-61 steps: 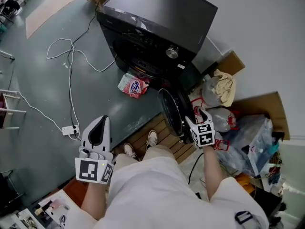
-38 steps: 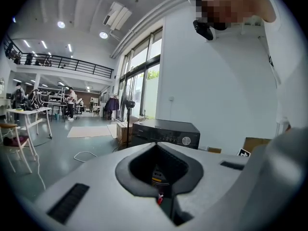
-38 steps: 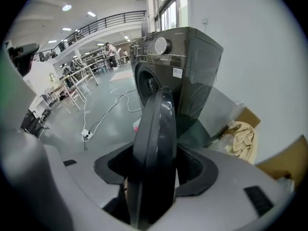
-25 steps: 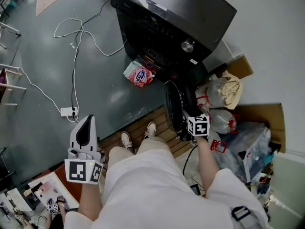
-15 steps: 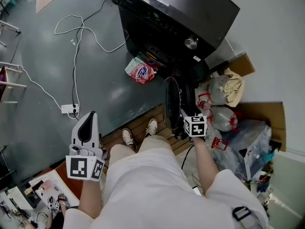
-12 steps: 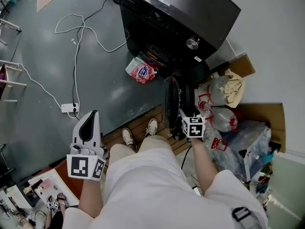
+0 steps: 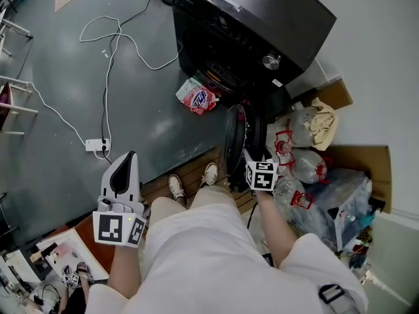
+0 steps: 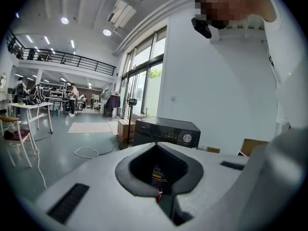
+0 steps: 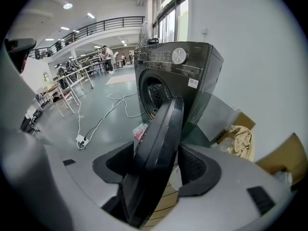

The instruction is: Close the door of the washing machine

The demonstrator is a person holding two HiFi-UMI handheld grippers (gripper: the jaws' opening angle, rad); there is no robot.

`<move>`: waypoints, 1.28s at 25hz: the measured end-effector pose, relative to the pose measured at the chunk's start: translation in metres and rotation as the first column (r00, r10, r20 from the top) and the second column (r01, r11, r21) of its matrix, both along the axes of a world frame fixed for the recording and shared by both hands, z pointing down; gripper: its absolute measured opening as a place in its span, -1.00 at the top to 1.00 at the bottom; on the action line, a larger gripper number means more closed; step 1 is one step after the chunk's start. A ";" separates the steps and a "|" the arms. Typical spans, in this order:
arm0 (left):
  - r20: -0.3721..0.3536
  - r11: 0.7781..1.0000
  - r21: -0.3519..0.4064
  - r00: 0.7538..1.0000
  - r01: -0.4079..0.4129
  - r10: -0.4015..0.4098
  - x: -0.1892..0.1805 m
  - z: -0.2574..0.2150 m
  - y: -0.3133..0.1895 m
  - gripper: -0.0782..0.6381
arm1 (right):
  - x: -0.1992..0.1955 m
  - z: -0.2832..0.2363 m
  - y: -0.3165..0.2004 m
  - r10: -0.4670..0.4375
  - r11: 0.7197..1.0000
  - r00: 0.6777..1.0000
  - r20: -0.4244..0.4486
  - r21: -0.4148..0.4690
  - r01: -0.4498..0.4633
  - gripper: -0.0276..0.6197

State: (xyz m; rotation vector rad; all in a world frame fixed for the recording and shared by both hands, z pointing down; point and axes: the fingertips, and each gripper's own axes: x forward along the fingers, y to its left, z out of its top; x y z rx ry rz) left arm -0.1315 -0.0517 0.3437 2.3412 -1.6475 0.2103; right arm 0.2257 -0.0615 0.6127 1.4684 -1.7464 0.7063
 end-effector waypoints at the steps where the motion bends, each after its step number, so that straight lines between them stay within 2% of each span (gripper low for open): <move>1: -0.001 1.000 0.000 1.000 0.001 -0.001 -0.001 0.000 0.001 0.76 | -0.002 0.000 0.000 0.000 1.000 1.000 0.004 0.000 0.000 0.06; 8: -0.014 1.000 -0.002 1.000 0.000 0.000 -0.005 0.003 0.004 0.76 | -0.017 -0.005 0.002 -0.015 1.000 1.000 0.028 -0.004 0.015 0.06; 15: -0.026 1.000 -0.002 1.000 0.005 -0.005 -0.007 0.004 0.007 0.76 | -0.039 -0.011 0.004 -0.077 0.997 0.996 0.047 0.007 0.077 0.05; 20: -0.029 1.000 -0.001 0.999 0.017 -0.017 -0.010 0.003 0.013 0.76 | -0.055 -0.016 0.006 -0.136 0.990 0.991 0.011 0.026 0.136 0.04; 32: -0.042 0.998 -0.008 0.997 0.061 -0.061 -0.027 0.007 0.026 0.76 | -0.096 -0.024 -0.001 -0.291 0.953 0.955 -0.054 0.073 0.295 -0.01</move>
